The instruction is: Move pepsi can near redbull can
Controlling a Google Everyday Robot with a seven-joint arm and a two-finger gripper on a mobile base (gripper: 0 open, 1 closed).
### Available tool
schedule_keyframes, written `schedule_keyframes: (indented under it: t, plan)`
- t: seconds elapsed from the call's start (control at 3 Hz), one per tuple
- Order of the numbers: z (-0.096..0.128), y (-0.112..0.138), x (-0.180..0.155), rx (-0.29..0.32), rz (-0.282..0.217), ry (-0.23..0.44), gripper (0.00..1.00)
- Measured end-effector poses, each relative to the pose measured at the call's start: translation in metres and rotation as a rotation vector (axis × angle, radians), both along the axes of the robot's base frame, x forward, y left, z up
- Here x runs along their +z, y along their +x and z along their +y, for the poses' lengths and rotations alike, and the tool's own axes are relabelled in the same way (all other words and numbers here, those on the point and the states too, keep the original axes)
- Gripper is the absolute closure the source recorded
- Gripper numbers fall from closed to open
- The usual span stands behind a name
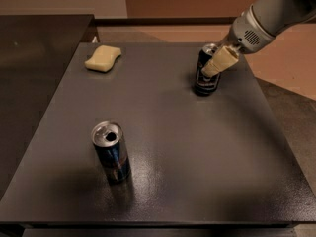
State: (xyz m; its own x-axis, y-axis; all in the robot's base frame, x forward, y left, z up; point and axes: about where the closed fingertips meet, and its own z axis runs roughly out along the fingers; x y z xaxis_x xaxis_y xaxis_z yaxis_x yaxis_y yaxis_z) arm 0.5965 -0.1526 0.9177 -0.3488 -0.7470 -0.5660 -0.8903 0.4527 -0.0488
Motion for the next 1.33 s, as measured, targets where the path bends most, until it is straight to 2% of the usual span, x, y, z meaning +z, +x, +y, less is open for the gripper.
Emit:
schedule_keyframes:
  t: [0.33,0.67,1.33]
  plan:
    - [0.015,-0.026,0.017,0.096,-0.024,0.041,1.0]
    - [0.035,-0.059,0.029,0.211,-0.034,0.059,1.0]
    - [0.074,-0.125,0.038,0.41,-0.033,0.033,1.0]
